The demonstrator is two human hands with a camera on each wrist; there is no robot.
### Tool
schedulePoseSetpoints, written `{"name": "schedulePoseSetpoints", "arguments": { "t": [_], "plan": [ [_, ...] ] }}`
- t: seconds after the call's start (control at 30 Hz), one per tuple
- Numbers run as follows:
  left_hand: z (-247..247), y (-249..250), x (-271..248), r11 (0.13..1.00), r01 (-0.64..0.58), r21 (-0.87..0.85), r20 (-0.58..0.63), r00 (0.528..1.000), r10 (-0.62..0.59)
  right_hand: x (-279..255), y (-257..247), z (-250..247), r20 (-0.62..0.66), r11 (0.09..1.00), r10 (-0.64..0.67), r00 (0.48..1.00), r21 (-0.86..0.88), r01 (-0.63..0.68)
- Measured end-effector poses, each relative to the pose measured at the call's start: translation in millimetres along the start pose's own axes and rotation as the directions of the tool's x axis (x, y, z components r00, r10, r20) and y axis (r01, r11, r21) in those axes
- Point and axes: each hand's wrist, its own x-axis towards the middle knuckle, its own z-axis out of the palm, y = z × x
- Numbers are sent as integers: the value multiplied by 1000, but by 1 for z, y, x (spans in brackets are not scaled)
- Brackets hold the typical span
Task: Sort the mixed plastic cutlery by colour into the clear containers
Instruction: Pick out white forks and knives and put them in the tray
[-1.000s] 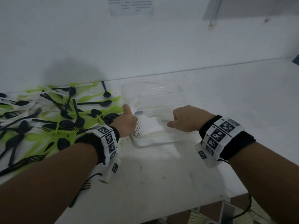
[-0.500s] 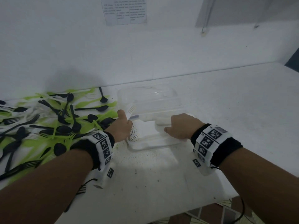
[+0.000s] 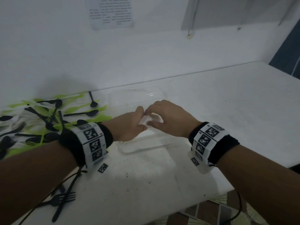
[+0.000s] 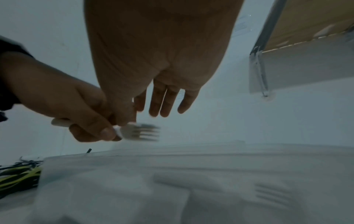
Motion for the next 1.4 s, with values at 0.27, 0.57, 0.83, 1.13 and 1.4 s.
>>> {"name": "schedulePoseSetpoints", "arguments": {
  "t": [0.27,0.57,0.83,1.13,1.4],
  "plan": [
    [17,23,30,991,-120,-59,-17,993,119,-29,42,-22,91,993,116,989,-19,-115],
    [19,12,51,992,-101,75,-8,995,102,-46,73,-30,150,871,380,913,-391,-298],
    [19,21,70,965,-107,238,156,985,70,-32,67,-15,292,838,451,844,-464,-287],
    [21,21,75,974,-93,206,181,982,56,-34,73,-6,225,873,412,883,-375,-311],
    [23,27,77,923,-189,334,183,974,133,-28,75,-1,240,867,407,881,-406,-290]
  ]
}}
